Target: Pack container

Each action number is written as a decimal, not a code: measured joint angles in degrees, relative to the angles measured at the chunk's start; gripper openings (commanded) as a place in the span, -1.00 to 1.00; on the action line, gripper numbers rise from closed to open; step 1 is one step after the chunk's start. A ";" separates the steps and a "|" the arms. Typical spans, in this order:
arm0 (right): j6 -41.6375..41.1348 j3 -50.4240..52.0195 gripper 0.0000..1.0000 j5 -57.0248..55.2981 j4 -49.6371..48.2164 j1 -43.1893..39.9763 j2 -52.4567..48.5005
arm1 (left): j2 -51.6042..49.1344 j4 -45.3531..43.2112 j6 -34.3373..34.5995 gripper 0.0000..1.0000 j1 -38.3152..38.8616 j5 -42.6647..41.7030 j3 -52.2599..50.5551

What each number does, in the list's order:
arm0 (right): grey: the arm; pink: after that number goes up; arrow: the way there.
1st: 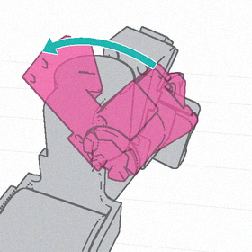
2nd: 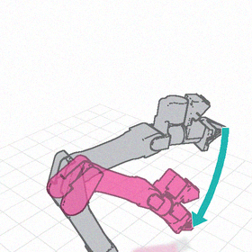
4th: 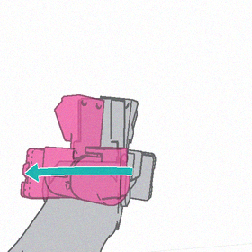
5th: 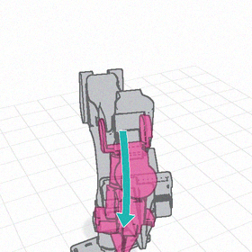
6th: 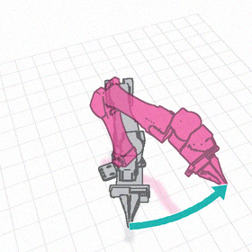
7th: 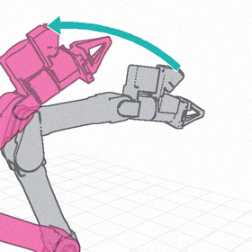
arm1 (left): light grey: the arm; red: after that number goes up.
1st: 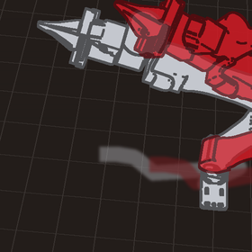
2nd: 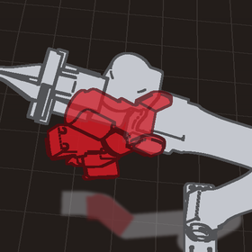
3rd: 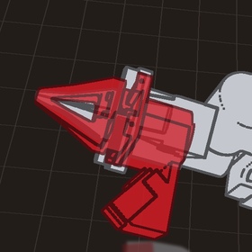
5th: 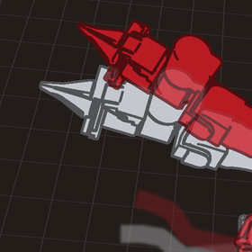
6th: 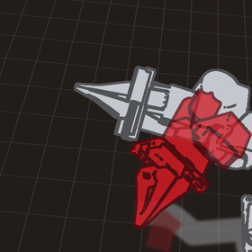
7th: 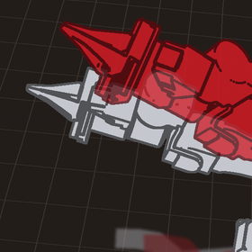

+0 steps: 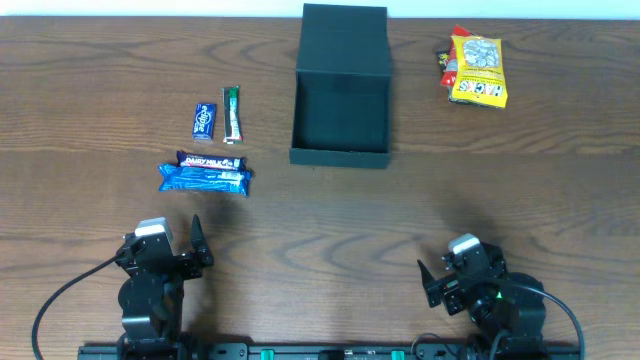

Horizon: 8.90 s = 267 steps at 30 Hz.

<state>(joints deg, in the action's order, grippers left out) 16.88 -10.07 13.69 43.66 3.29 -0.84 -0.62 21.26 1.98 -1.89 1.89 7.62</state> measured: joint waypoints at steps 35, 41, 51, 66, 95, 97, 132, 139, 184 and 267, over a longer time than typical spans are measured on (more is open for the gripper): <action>-64.17 0.20 0.99 12.33 -28.63 -0.02 -1.77 | 0.00 0.07 -0.02 0.91 0.00 -0.02 0.00; -60.85 -3.85 0.98 12.68 -35.32 -0.04 -17.42 | 0.00 -0.04 -0.02 0.91 0.02 0.00 0.00; -44.39 -33.31 0.98 12.15 -33.24 0.02 -61.40 | -0.02 -0.02 -0.02 0.91 0.00 -0.02 0.00; -33.75 -78.40 0.91 -5.86 -5.99 9.53 -105.07 | 0.00 -0.02 -0.02 0.91 0.00 -0.04 0.00; -28.22 -83.89 -0.97 -15.63 8.50 15.58 -118.75 | 0.00 -0.02 -0.02 0.90 0.00 -0.02 0.00; -29.27 -83.97 -0.98 -15.15 10.08 15.61 -118.62 | 0.00 -0.02 -0.02 0.90 0.00 -0.02 0.00; -40.17 -80.32 -0.97 -11.06 17.62 18.32 -115.80 | 0.00 -0.02 -0.02 0.90 0.00 -0.02 0.00; -40.57 -80.17 -0.97 -10.54 18.80 18.43 -115.67 | 0.00 -0.02 -0.02 0.91 0.00 -0.02 0.00; -37.48 -74.66 0.99 -13.05 13.55 17.16 -96.24 | 0.00 -0.02 -0.02 0.90 0.00 -0.02 0.00; -26.62 -130.94 -0.97 -14.56 30.32 1.22 -120.96 | 0.00 -0.04 0.00 0.90 0.00 -0.02 0.00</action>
<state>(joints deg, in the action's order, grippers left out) -9.74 -141.01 -0.86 73.97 4.51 -121.80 -0.62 21.21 1.98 -1.89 1.87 7.62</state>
